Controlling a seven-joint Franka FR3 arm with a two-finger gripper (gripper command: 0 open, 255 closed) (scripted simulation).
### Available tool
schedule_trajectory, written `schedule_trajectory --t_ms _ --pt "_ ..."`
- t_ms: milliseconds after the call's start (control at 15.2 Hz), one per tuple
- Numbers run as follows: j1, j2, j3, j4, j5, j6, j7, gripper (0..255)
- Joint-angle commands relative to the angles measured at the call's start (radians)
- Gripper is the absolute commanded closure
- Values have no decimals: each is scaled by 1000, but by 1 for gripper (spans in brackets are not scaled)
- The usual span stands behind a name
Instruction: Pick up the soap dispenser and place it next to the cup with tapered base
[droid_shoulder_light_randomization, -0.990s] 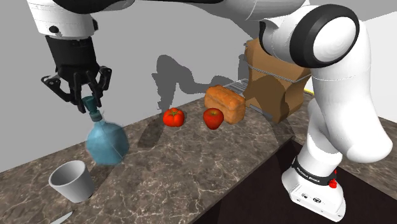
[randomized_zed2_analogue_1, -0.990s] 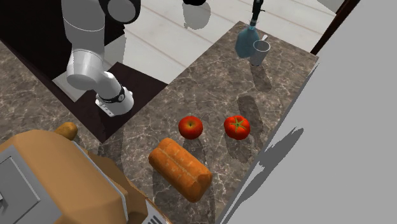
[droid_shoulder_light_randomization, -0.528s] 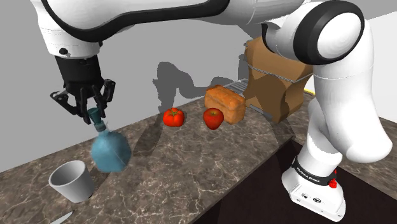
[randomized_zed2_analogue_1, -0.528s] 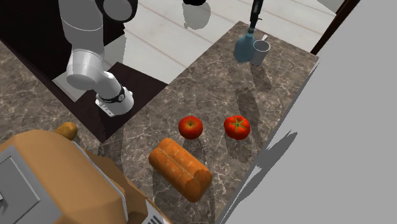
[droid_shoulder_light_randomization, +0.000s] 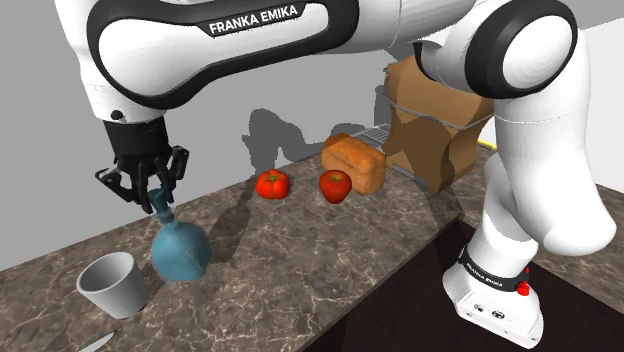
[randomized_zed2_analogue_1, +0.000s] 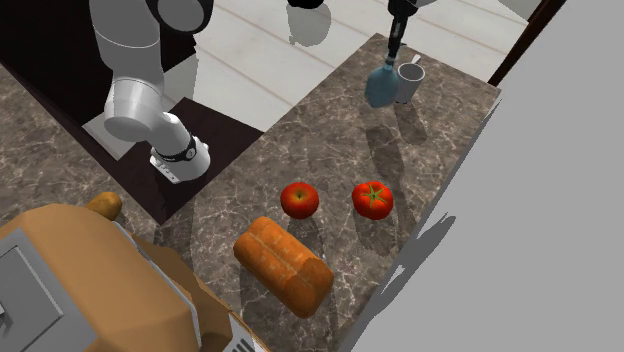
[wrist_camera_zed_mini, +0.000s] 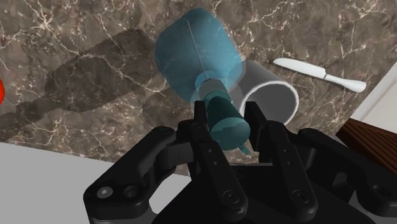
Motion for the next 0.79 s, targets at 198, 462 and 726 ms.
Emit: schedule_trajectory --t_ms 198,462,726 --pt "-2 4 -1 -61 -1 66 1 255" --pt "-3 10 -2 -105 -3 116 2 255" --pt "-3 18 -3 -137 -5 155 3 255"
